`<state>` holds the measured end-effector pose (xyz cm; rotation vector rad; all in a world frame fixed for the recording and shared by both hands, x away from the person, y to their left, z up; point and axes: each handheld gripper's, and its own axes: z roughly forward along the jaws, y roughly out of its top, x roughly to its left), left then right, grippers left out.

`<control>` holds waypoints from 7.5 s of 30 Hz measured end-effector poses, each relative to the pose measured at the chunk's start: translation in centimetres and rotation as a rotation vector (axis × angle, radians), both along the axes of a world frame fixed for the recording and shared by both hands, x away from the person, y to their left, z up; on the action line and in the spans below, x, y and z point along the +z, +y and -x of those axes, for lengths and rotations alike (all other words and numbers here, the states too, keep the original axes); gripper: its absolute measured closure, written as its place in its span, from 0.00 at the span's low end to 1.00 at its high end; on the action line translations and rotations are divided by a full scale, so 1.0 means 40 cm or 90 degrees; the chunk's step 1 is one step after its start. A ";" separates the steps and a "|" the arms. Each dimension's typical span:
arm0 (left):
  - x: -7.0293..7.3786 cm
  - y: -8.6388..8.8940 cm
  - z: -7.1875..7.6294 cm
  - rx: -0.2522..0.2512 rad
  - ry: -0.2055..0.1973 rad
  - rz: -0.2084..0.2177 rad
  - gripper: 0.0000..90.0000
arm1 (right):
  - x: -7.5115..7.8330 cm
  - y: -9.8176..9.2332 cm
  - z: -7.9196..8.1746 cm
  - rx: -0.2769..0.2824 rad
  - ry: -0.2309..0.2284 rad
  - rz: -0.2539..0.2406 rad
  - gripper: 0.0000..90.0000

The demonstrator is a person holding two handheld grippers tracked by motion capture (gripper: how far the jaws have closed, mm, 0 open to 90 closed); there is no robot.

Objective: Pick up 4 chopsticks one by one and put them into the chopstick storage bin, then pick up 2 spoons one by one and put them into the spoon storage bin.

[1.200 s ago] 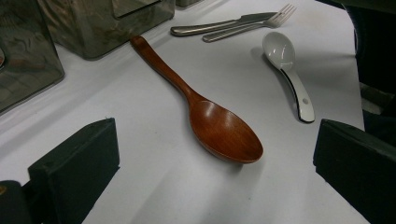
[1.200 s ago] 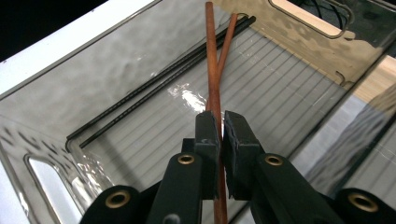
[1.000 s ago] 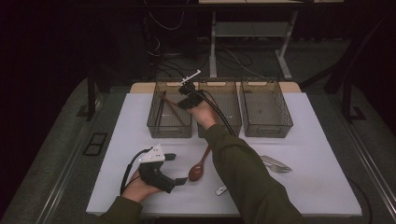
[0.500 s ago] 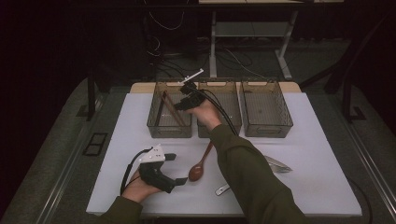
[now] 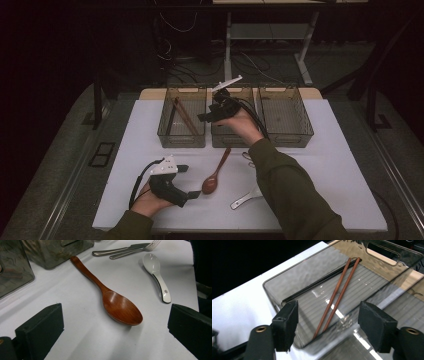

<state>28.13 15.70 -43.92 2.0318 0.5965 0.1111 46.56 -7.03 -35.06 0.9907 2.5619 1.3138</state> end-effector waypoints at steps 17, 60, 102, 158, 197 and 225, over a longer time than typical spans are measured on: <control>-0.003 0.002 0.002 0.007 0.002 -0.015 0.00 | 0.004 -0.139 0.115 0.021 -0.028 -0.018 0.22; -0.002 0.004 0.004 0.021 0.007 -0.009 0.00 | -0.108 -0.475 0.398 0.021 -0.039 -0.066 0.21; -0.006 -0.002 0.003 0.017 0.004 -0.012 0.00 | -0.217 -0.381 0.390 0.063 0.009 0.089 0.99; -0.005 -0.002 0.004 0.016 0.006 -0.015 0.00 | -0.227 -0.405 0.442 0.192 0.037 0.135 0.74; -0.006 0.001 0.006 0.017 0.008 -0.012 0.00 | -0.175 -0.429 0.427 0.147 0.012 0.092 0.91; -0.006 0.001 0.005 0.018 0.008 -0.013 0.00 | -0.101 -0.432 0.368 0.081 -0.059 0.070 0.91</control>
